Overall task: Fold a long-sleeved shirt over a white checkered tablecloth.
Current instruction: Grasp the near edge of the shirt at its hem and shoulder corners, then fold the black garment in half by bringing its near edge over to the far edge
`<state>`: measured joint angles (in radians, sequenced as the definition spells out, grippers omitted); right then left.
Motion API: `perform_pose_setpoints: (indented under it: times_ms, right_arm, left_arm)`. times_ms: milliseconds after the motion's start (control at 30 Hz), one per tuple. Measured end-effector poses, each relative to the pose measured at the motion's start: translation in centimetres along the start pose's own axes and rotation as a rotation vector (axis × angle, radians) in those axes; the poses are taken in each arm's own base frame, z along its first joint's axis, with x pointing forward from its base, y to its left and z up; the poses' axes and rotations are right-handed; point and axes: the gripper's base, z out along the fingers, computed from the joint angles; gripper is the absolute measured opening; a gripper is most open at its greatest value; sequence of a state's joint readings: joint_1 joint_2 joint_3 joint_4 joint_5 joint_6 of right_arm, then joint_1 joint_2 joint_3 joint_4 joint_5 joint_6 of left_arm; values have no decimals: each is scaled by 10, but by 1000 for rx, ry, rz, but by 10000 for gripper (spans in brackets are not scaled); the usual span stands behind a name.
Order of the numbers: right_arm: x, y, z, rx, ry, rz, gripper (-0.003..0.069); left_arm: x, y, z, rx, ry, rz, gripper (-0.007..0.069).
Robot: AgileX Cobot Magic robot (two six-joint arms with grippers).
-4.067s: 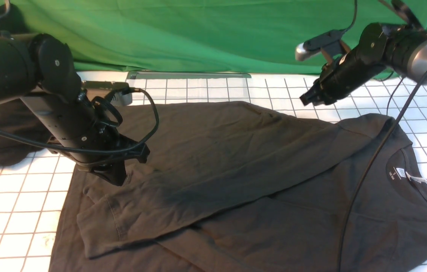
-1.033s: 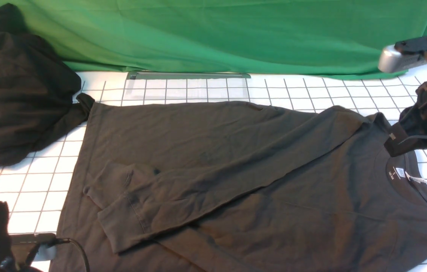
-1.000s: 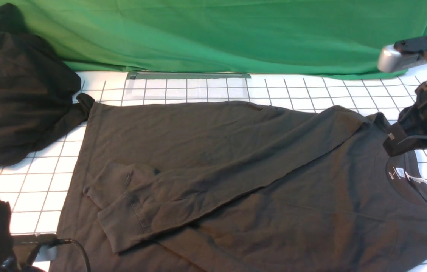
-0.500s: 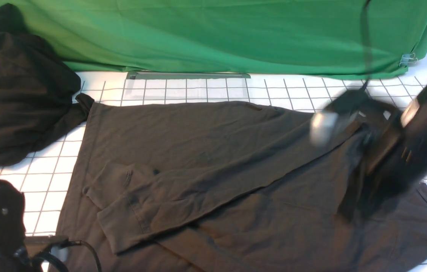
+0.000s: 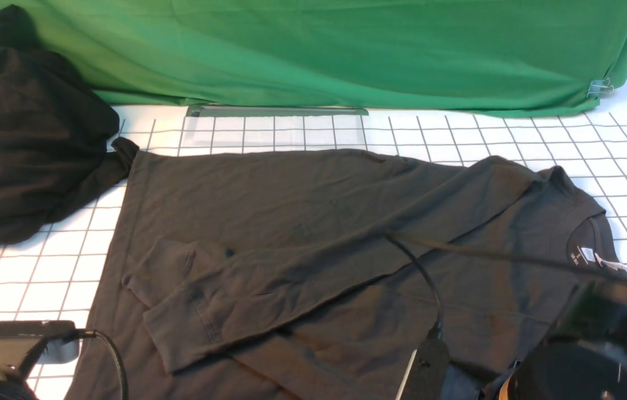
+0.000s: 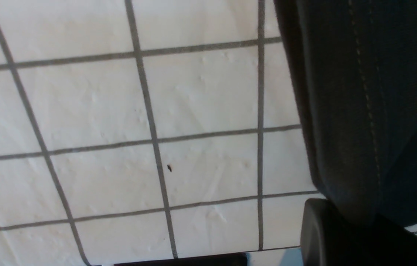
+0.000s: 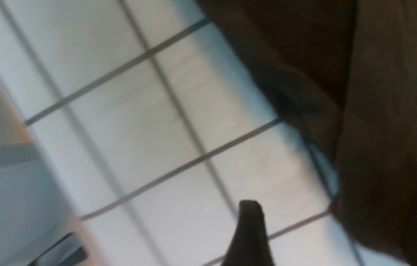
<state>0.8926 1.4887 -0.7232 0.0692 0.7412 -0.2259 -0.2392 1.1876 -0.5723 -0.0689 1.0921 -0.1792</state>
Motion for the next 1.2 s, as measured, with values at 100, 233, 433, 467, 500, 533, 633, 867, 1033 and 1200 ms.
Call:
perform_pose_setpoints:
  times_ms: [100, 233, 433, 467, 500, 533, 633, 867, 1033, 1200]
  right_arm:
    - [1, -5, 11, 50, 13, 19, 486]
    - [0, -9, 20, 93, 29, 31, 433]
    - [0, -11, 22, 109, 46, 44, 129]
    - [3, -10, 20, 108, 67, 53, 64]
    - [5, -9, 16, 106, 76, 64, 41]
    - [8, -7, 10, 104, 87, 68, 34]
    - [14, -1, -2, 95, 106, 70, 31]
    - [36, 12, -40, 52, 117, 87, 29]
    - [29, -13, -60, 134, 54, 103, 27]
    - [7, -64, -88, 215, -74, 135, 26]
  left_arm:
    - [0, 0, 0, 0, -5, 1, 15]
    - [0, 0, 0, 0, -5, 4, 15]
    - [0, 0, 0, -1, -4, 28, 15]
    - [1, 0, 0, -2, 8, 33, 15]
    - [2, 1, -1, -4, 16, 34, 15]
    - [5, 1, -3, -1, 21, 35, 15]
    - [11, 1, -7, 9, 22, 38, 15]
    - [26, 1, -41, 52, -136, 28, 15]
    - [-1, -5, -84, 52, -273, 25, 15]
    - [-59, -13, -113, -3, -342, 39, 15]
